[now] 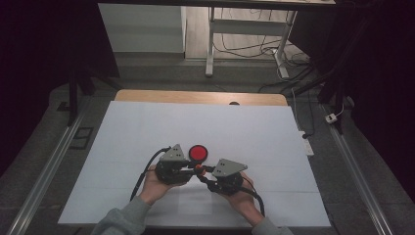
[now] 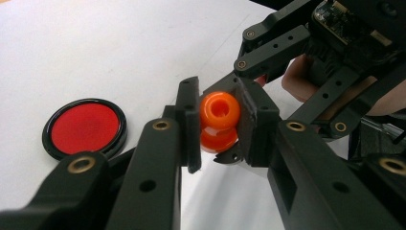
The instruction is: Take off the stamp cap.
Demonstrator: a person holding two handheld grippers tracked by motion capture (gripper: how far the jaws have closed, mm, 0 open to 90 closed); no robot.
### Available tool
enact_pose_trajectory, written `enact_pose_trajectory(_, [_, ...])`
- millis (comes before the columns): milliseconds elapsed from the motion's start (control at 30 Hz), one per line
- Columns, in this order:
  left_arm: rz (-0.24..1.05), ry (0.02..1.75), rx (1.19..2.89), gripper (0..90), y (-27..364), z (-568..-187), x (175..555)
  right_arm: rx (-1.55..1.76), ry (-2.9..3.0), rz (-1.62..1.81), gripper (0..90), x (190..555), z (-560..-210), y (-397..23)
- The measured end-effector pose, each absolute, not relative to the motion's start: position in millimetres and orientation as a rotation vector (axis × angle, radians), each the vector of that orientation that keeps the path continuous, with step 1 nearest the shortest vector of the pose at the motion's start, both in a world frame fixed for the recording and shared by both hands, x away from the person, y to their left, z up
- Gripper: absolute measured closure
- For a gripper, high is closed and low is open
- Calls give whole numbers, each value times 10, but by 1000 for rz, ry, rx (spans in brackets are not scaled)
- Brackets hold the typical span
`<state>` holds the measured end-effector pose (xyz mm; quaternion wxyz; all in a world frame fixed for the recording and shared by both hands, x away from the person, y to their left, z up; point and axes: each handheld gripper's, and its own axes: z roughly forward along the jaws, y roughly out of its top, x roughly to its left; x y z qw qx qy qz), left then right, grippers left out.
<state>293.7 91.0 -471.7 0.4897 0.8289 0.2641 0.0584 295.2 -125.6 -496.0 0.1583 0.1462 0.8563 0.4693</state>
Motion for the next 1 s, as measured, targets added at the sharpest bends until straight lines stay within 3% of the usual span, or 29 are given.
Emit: enact_pose_trajectory(1000, [148,646,2008,723,900,-4734,2927,437,2432,1338,647,2931,-4990,-1263])
